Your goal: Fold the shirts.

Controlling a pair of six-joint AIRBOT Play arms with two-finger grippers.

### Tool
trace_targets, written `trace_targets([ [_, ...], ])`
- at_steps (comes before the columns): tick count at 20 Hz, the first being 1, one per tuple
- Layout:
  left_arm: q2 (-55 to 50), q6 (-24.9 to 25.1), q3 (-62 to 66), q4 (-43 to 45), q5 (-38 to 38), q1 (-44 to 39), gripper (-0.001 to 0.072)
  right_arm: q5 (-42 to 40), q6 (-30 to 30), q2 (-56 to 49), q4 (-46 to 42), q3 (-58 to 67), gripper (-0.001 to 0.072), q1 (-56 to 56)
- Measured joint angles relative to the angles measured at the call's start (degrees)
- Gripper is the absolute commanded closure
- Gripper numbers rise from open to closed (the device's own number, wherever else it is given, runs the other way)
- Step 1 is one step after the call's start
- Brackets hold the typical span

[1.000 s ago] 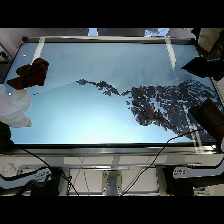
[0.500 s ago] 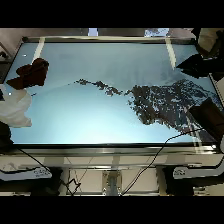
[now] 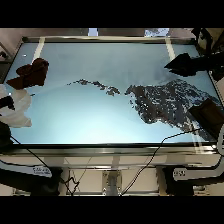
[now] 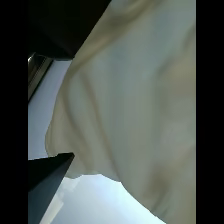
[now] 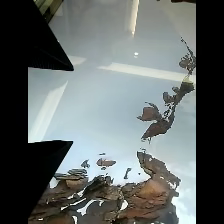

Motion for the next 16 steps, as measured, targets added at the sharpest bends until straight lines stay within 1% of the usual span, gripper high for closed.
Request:
trace_targets([
  [2,-1.3,0.0,0.0,1.0,-0.4,0.0,0.0017,-0.3,0.0,0.0,-0.5,0.0,0.0247,0.3],
  [3,-1.8,0.0,0.0,1.2,-0.4,0.0,0.0049,-0.3,0.0,0.0,-0.9,0.0,0.0247,0.5],
  [4,-2.5,-0.1,0.0,1.5,-0.5,0.0,0.0166,-0.4,0.0,0.0,-1.2,0.0,0.0247,0.5],
  [5,-3.0,-0.1,0.0,1.8,-1.0,0.0,0.0299,-0.5,0.0,0.0,-1.6,0.0,0.0246,0.6],
  [6,-3.6,-0.1,0.0,1.9,-1.2,0.0,0.0450,-0.5,0.0,0.0,-1.7,0.0,0.0247,0.6],
  [7,-4.1,-0.1,0.0,2.1,-1.3,0.0,0.0585,-0.5,0.0,0.0,-2.0,0.0,0.0247,0.7],
  [8,-4.5,-0.1,0.0,2.1,-1.3,0.0,0.0697,-0.6,0.0,0.0,-2.1,0.0,0.0247,0.7],
  [12,-5.3,0.4,0.0,2.2,-1.5,0.0,0.0693,-1.2,0.0,0.0,-2.6,0.0,0.0247,0.7],
  [16,-5.2,3.3,1.2,-1.3,-3.3,-0.5,0.0694,-1.6,0.0,0.0,-2.7,0.0,0.0247,0.7],
])
